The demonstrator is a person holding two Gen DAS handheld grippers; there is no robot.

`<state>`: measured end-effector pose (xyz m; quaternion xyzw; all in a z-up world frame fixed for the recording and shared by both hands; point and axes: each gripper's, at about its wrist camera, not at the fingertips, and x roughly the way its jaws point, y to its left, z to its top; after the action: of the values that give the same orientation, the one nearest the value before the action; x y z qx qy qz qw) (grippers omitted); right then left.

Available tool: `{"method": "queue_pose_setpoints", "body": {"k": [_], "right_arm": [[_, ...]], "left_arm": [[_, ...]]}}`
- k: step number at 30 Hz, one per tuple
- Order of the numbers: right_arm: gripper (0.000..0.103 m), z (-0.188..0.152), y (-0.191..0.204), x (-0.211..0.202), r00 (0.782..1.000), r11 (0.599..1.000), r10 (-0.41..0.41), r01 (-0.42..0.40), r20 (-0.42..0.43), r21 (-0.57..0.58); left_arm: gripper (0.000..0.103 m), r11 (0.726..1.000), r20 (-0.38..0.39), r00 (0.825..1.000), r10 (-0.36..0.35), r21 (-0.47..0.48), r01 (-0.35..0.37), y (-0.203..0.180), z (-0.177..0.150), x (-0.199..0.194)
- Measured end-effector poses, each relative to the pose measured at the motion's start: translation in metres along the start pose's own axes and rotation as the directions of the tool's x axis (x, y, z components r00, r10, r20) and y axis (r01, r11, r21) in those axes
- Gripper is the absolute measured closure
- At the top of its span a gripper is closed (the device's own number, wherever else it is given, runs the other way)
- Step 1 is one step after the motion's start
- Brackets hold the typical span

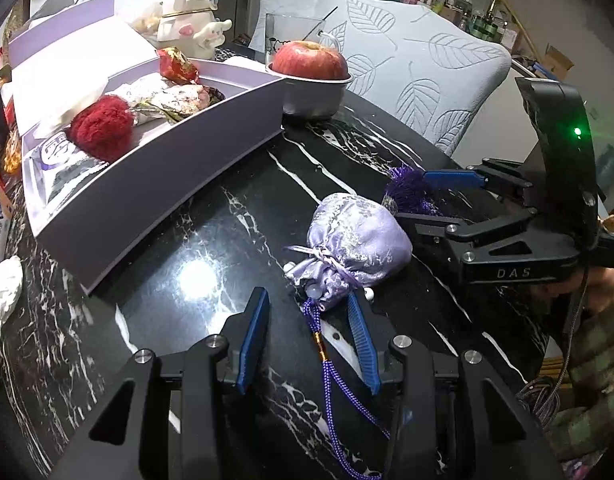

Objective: Organize soft objects
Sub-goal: 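Lift the purple sachet off the table with both tools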

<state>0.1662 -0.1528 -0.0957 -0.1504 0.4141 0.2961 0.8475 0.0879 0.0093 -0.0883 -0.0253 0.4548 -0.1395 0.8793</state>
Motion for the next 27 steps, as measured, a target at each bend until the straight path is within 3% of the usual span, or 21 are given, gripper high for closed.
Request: {"method": "queue_pose_setpoints", "body": {"k": [3,5,7,11,13,17,27], "right_arm": [[0.057,-0.001,0.006,-0.002,1.000,1.000,0.016,-0.016,0.014,-0.025],[0.089,0.000,0.009,-0.003,1.000,0.999,0.019,-0.019,0.013,-0.029],[0.099,0.001,0.011,-0.003,1.000,1.000,0.017,-0.017,0.007,-0.022],[0.100,-0.002,0.006,-0.006,0.998,0.996,0.068,-0.068,0.009,0.056],[0.100,-0.006,0.006,-0.008,0.996,0.992,0.088,-0.089,0.016,0.084],[0.100,-0.015,0.009,-0.020,0.994,0.988,0.106,-0.109,0.026,0.107],[0.100,-0.041,0.014,-0.047,0.992,0.984,0.121,-0.124,0.035,0.125]], "left_arm": [[0.062,1.000,0.002,1.000,-0.005,0.005,0.005,0.000,0.002,0.002],[0.062,1.000,0.002,1.000,-0.013,0.006,0.013,0.000,0.003,0.003],[0.062,1.000,0.001,1.000,-0.019,0.001,0.019,0.000,0.005,0.005],[0.062,0.999,0.002,0.999,-0.036,-0.014,0.036,0.001,0.006,0.006],[0.071,0.999,0.010,0.999,-0.034,-0.010,0.034,0.000,0.005,0.003],[0.079,0.999,0.012,0.999,-0.040,0.005,0.040,-0.006,0.003,0.000],[0.079,0.997,0.014,0.997,-0.080,0.012,0.080,-0.014,-0.007,-0.014]]}}
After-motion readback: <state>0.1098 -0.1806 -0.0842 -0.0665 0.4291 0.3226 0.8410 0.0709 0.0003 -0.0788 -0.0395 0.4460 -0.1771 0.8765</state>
